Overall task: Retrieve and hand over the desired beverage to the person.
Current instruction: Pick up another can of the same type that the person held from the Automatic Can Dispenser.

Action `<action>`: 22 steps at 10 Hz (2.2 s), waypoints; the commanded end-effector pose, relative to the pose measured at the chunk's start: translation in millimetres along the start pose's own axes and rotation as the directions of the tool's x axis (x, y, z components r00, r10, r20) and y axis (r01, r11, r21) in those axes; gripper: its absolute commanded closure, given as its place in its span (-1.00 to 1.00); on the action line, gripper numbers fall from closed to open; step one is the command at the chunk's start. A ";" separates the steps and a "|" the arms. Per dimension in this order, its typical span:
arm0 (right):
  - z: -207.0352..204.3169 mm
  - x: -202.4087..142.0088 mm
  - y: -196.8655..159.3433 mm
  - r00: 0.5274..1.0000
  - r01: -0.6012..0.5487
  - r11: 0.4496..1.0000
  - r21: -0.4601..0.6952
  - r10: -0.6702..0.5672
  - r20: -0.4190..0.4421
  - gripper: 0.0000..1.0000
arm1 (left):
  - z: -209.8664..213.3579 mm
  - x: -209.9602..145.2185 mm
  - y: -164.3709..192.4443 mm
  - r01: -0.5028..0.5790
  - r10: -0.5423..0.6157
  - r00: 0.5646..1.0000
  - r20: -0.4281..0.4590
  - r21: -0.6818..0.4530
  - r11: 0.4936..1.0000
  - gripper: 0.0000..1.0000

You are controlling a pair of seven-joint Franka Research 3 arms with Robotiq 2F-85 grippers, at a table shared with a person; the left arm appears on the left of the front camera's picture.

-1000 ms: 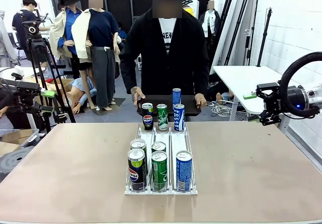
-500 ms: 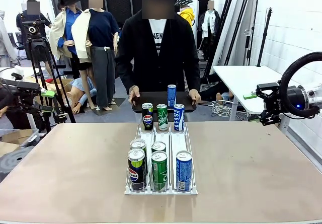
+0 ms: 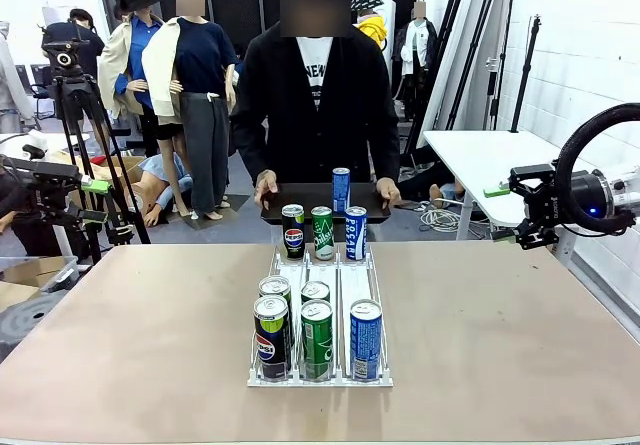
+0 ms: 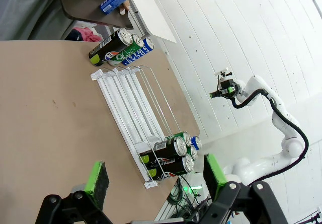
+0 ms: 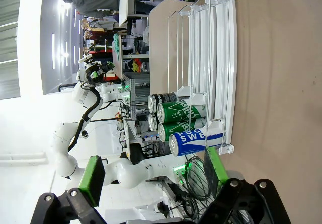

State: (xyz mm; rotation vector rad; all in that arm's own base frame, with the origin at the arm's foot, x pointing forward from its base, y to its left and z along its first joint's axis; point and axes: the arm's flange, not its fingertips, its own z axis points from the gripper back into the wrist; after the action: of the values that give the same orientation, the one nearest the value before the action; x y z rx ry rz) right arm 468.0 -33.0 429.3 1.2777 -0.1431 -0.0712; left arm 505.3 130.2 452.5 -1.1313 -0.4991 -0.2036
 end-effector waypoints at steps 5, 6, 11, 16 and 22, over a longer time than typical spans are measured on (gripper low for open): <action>0.1 -1.4 1.7 1.000 0.001 1.000 -0.011 -0.001 -0.001 -1.00 | -6.9 -2.4 -36.2 -0.035 0.028 0.998 -0.064 -0.118 0.992 -1.00; 0.1 -1.4 1.7 1.000 0.001 1.000 -0.011 -0.001 -0.001 -1.00 | -9.9 -5.0 -51.2 -0.028 0.022 0.998 -0.057 -0.107 0.994 -1.00; 0.1 -1.4 1.7 1.000 0.001 1.000 -0.011 -0.001 -0.001 -1.00 | -37.0 -6.1 -125.3 0.037 -0.036 0.996 -0.079 0.017 0.999 -1.00; 0.1 -1.4 1.7 1.000 0.001 1.000 -0.011 -0.001 -0.001 -1.00 | -90.3 0.7 -174.5 0.101 -0.079 0.980 -0.182 0.117 0.988 -1.00; 0.1 -1.4 1.7 1.000 0.001 1.000 -0.011 -0.001 -0.001 -1.00 | -169.9 0.4 -242.8 0.230 -0.124 0.925 -0.358 0.272 0.934 -1.00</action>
State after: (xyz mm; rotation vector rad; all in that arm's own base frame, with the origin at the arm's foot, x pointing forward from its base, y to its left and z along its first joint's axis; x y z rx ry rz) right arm 468.1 -32.4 429.9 1.2764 -0.1437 -0.0697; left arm 456.6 -116.1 584.7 -0.7860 -0.3276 -0.4620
